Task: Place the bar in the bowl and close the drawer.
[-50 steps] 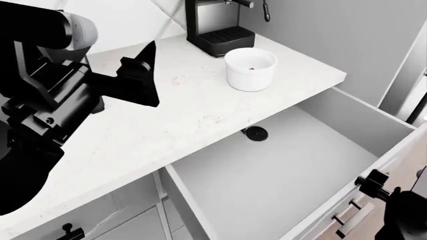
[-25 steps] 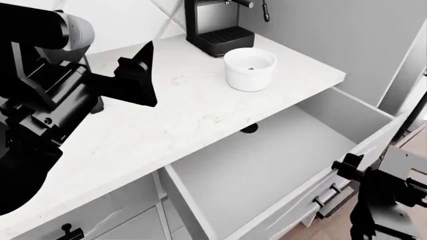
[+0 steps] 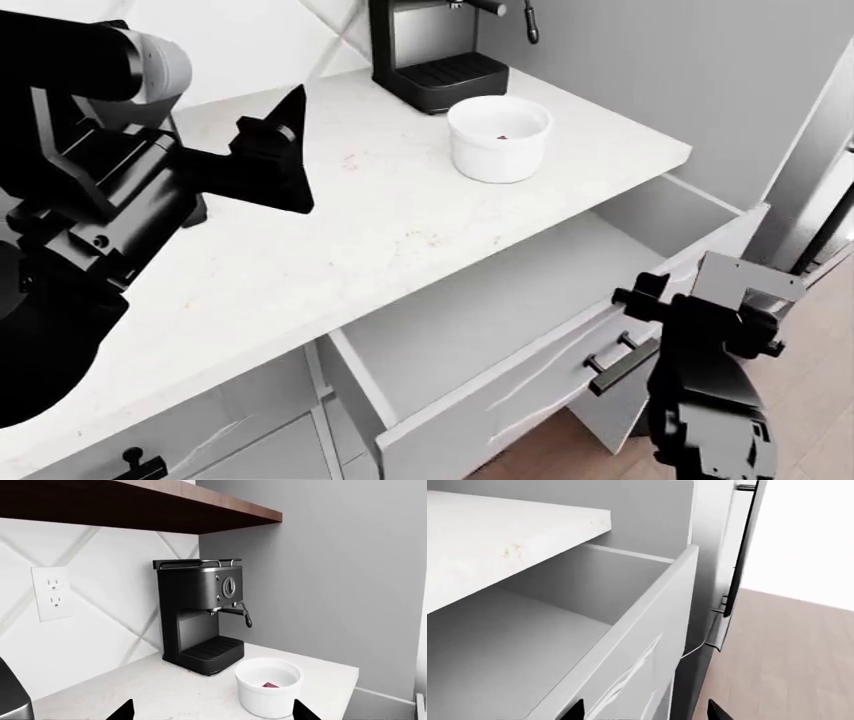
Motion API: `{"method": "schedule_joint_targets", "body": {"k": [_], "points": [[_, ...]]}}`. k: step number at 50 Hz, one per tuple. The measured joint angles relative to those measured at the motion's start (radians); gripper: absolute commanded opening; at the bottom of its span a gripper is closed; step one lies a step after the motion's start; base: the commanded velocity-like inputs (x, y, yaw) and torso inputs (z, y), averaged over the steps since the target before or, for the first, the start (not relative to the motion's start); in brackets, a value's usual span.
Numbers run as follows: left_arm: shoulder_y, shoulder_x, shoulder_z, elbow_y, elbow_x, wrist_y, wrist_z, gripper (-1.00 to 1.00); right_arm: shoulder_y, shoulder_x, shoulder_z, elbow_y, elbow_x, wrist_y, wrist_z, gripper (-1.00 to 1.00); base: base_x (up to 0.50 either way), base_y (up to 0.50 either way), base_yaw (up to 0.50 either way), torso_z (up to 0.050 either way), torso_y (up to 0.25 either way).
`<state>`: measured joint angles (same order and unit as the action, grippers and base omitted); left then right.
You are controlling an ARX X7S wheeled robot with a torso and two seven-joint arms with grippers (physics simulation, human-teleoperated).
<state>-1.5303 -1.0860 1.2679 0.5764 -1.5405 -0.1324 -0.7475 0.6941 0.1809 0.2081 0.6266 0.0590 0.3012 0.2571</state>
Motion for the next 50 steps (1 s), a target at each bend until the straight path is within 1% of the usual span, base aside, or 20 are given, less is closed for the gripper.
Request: {"method": "schedule_joint_targets", "body": {"k": [15, 27, 34, 37, 40, 50], "points": [[0.012, 0.001, -0.001, -0.005, 0.004, 0.003, 0.003, 1.00, 0.166, -0.031, -0.014, 0.330, -0.039, -0.165, -0.034, 1.00, 0.00, 0.00, 0.01, -0.002, 0.000], [0.020, -0.004, -0.003, -0.008, 0.004, 0.006, 0.008, 1.00, 0.224, -0.056, 0.012, 0.439, -0.068, -0.200, -0.060, 1.00, 0.00, 0.00, 0.00, -0.001, 0.000], [0.025, -0.006, -0.004, -0.008, 0.005, 0.008, 0.008, 1.00, 0.233, -0.066, 0.012, 0.474, -0.050, -0.207, -0.079, 1.00, 0.00, 0.00, 0.00, -0.001, 0.000], [0.027, -0.005, -0.004, -0.008, 0.006, 0.008, 0.008, 1.00, 0.191, -0.080, -0.008, 0.419, -0.011, -0.156, -0.088, 1.00, 0.00, 0.00, 0.00, 0.000, 0.000], [0.030, -0.001, -0.003, -0.009, 0.007, 0.008, 0.007, 1.00, 0.131, -0.092, -0.026, 0.307, 0.033, -0.078, -0.092, 1.00, 0.00, 0.00, 0.00, 0.000, 0.000], [0.036, 0.036, 0.006, -0.028, 0.006, -0.002, -0.005, 1.00, -0.071, -0.084, -0.034, -0.256, 0.168, 0.249, -0.055, 1.00, 0.00, 0.00, 0.00, 0.000, 0.000]]}}
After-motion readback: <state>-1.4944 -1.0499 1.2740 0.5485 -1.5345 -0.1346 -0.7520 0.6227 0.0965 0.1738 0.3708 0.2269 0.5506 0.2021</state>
